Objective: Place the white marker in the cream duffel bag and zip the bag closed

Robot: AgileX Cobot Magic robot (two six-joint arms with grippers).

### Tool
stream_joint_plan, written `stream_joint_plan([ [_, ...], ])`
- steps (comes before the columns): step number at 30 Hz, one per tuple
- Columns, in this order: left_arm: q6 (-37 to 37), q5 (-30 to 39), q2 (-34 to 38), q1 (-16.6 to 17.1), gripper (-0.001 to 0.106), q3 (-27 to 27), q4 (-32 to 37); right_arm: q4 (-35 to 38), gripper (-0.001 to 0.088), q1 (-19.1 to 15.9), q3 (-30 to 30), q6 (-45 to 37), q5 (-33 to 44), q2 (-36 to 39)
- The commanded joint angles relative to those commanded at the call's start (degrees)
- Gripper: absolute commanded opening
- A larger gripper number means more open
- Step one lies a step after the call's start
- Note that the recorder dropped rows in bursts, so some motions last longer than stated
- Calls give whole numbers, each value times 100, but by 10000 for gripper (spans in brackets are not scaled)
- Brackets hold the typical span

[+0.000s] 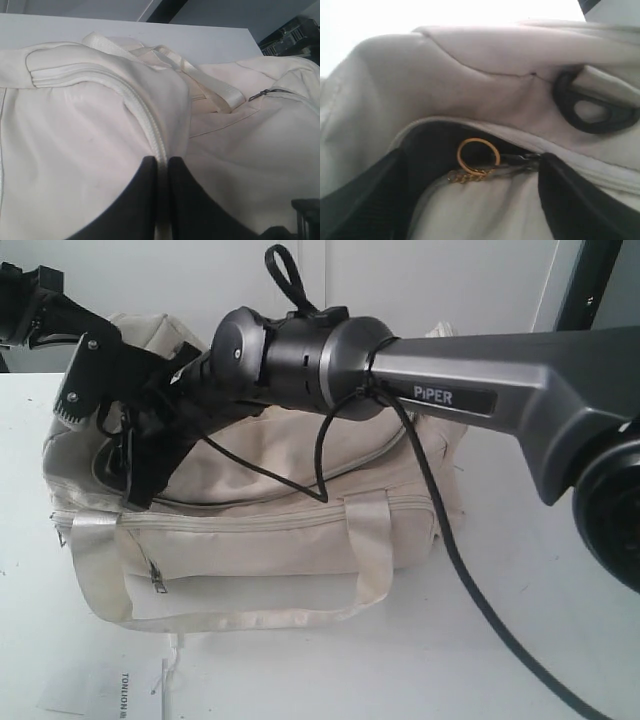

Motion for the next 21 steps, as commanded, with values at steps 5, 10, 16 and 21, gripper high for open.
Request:
stream_joint_plan([
  [5, 0, 0, 0, 0, 0, 0, 0, -480, 705, 0, 0, 1795, -169, 160],
  [10, 0, 0, 0, 0, 0, 0, 0, -1636, 704, 82, 0, 3191, -530, 261],
  [16, 0, 0, 0, 0, 0, 0, 0, -2183, 704, 106, 0, 3925, -830, 337],
  [21, 0, 0, 0, 0, 0, 0, 0, -2183, 704, 106, 0, 3925, -1143, 522],
])
